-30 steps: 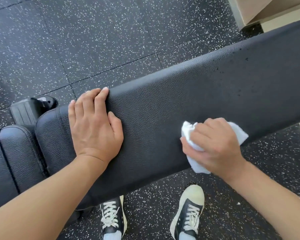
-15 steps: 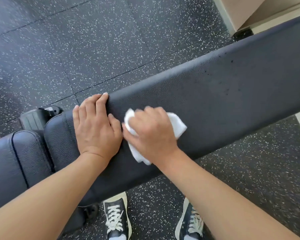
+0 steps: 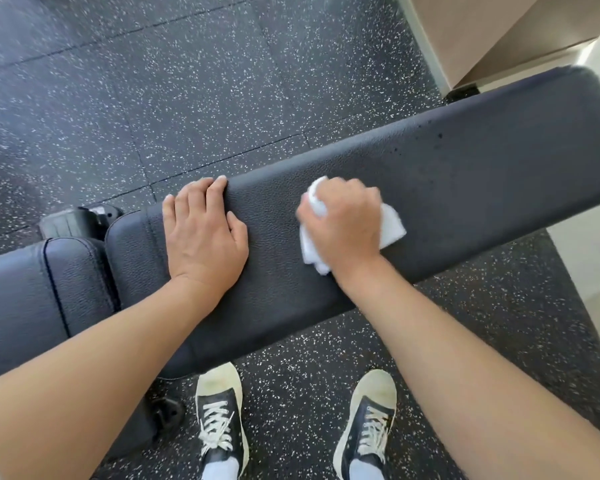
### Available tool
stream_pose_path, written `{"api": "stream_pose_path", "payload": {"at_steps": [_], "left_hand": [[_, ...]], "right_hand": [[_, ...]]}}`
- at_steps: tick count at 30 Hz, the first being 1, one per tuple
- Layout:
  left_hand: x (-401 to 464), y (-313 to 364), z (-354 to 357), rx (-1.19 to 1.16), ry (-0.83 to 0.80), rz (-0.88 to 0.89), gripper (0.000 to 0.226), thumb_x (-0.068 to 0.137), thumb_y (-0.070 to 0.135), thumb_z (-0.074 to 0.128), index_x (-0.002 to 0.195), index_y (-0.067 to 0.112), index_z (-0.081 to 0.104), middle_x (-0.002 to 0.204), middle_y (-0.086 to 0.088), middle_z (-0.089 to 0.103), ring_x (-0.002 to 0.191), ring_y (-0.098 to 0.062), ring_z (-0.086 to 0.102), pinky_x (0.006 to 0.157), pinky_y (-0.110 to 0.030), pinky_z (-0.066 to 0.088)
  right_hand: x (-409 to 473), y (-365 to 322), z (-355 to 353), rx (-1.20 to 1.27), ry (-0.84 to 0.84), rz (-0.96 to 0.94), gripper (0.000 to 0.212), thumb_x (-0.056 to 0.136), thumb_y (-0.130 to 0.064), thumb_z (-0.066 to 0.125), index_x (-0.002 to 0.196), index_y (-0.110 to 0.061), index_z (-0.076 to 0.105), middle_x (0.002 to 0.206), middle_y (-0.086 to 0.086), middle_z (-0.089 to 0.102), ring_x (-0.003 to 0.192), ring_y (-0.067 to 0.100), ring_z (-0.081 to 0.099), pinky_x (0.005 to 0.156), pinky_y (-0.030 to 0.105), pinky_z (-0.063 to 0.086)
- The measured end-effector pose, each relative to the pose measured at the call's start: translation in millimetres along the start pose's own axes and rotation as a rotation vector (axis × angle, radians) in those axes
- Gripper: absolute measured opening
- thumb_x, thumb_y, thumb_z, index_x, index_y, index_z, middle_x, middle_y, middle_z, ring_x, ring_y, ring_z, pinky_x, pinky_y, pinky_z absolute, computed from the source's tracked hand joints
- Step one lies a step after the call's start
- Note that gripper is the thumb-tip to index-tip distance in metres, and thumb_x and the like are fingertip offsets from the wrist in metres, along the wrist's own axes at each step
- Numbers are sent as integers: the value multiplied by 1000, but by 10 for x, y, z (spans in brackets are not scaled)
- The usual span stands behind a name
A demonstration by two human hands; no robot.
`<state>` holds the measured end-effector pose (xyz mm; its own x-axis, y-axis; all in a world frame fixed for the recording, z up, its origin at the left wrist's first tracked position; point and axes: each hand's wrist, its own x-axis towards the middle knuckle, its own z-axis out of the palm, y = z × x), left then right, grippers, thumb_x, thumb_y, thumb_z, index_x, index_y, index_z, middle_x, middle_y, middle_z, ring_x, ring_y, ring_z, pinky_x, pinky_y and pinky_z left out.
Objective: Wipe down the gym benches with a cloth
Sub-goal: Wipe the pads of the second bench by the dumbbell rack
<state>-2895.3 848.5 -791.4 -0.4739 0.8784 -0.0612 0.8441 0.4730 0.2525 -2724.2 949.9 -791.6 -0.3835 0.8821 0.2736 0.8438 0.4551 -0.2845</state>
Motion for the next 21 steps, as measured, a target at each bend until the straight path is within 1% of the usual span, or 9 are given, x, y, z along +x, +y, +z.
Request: {"api": "stream_pose_path", "payload": {"at_steps": [3,6,8,10,13,15,16,18,21], "left_hand": [[12,2,-6,42,-40,20,57,100,26,45,154,10,40,153,-14,46,144,-37,38,126,-58,18],[30,48,-55,115,-109,26,58,100,23,45,155,5,38,155,-20,44,145,-42,38,121,-64,22],[42,105,-109,148,-170,37,63,97,21,45,157,3,34,159,-22,40,147,-45,34,120,-66,24],[37,193,-145,171,-225,115,69,94,22,43,159,5,29,162,-21,34,150,-45,30,119,-66,25],[32,411,-127,154,-253,206,68,97,25,45,160,9,27,166,-20,28,153,-44,24,120,-66,23],[72,632,-66,125,-246,227,66,100,28,46,161,11,27,168,-18,25,155,-42,21,121,-67,20],[105,720,-41,115,-242,233,65,102,30,46,161,12,27,169,-16,24,155,-40,20,122,-67,18],[189,924,37,104,-231,260,64,104,33,43,162,13,25,170,-15,22,156,-39,18,123,-65,16],[307,1219,159,108,-218,298,64,104,35,42,162,13,25,169,-15,23,156,-40,19,124,-63,16]], "right_hand": [[-442,-353,26,86,-32,-272,34,81,-26,73,64,-19,45,59,4,47,58,30,49,56,40,35],[-752,-111,-79,181,-50,-422,34,89,-26,71,64,-18,49,61,1,42,59,25,41,57,38,32],[-779,239,-193,141,-65,-455,37,92,-27,67,64,-18,46,62,-1,38,60,22,37,57,37,30],[-682,724,-299,47,-29,-377,39,92,-27,67,63,-18,43,62,-2,33,58,23,35,57,36,27],[-444,1480,-482,-86,55,-59,37,89,-29,63,63,-21,39,63,-7,28,55,29,39,58,36,26],[-359,1718,-578,-89,78,160,40,87,-30,63,63,-24,31,60,-8,28,56,28,35,60,36,25],[-355,1680,-581,-84,92,220,43,86,-30,63,62,-24,28,58,-7,27,56,26,33,61,35,24],[-434,1453,-532,-71,110,246,44,85,-28,65,61,-22,29,56,-4,30,55,25,31,59,35,24],[-694,916,-408,14,100,79,39,81,-23,71,60,-19,39,56,-1,35,54,25,34,53,38,30]]}}
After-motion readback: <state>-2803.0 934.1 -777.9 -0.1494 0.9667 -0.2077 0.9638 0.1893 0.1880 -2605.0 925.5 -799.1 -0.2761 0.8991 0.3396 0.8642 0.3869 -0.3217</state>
